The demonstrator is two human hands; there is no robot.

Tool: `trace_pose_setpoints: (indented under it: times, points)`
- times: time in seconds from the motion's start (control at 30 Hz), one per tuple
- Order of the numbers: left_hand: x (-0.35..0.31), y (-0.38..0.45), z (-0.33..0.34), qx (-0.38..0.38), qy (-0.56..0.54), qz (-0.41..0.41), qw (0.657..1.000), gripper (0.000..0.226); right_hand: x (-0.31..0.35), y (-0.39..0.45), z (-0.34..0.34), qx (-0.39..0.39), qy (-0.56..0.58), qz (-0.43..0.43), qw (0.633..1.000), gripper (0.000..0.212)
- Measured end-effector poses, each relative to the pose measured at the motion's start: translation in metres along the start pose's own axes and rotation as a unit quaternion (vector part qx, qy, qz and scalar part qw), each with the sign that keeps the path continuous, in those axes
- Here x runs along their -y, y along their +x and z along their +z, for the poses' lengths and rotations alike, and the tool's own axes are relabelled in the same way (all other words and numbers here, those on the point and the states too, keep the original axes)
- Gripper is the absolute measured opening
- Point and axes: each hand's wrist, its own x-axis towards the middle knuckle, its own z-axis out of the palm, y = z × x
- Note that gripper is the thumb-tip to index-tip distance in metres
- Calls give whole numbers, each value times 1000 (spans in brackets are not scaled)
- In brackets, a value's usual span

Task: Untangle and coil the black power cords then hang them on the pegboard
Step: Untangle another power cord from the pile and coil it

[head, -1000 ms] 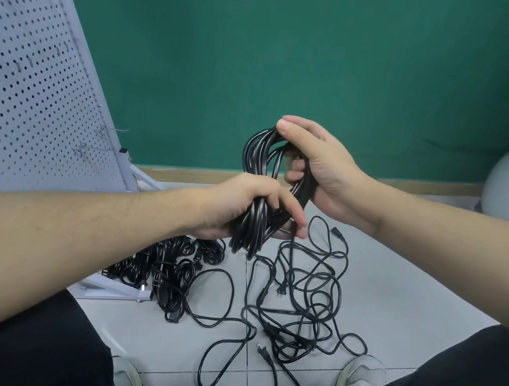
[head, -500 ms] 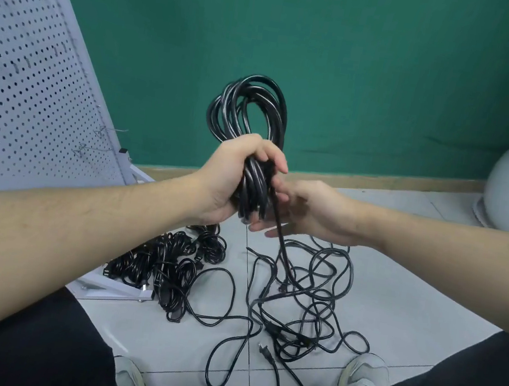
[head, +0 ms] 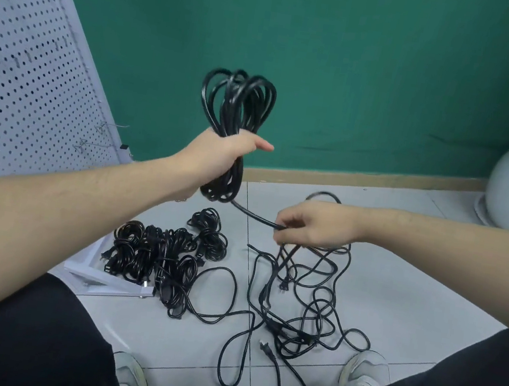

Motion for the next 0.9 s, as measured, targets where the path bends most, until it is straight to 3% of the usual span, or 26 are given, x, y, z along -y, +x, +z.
trace_pose_setpoints:
  times: [0.23,0.33,0.4,0.5,0.57,0.67,0.77,0.9]
  points:
    - [20,5,9,108,112,1,988,33,6,3,-12,-159,-49,-128,978,17]
    - [18,2,12,144,98,-32,984,77,6,0,-19,-213,-37,-141,966,14]
    - [17,0,13,168,103,-68,978,89,8,-5,-26,-223,0,-133,966,12]
    - [10,-4,10,211,146,-83,963,59,9,-10,-31,-219,14,-127,967,27]
    - [8,-3,10,192,117,-83,971,34,9,-10,-32,-211,15,-132,968,30]
    - [4,-7,13,127,62,-77,987,28,7,-7,-32,-227,-52,-111,966,32]
    - [3,-7,16,75,-1,-107,991,36,-4,0,-34,-304,-123,-49,943,34]
    - [4,-10,14,125,-24,-119,985,42,-16,1,-34,-265,146,41,952,28]
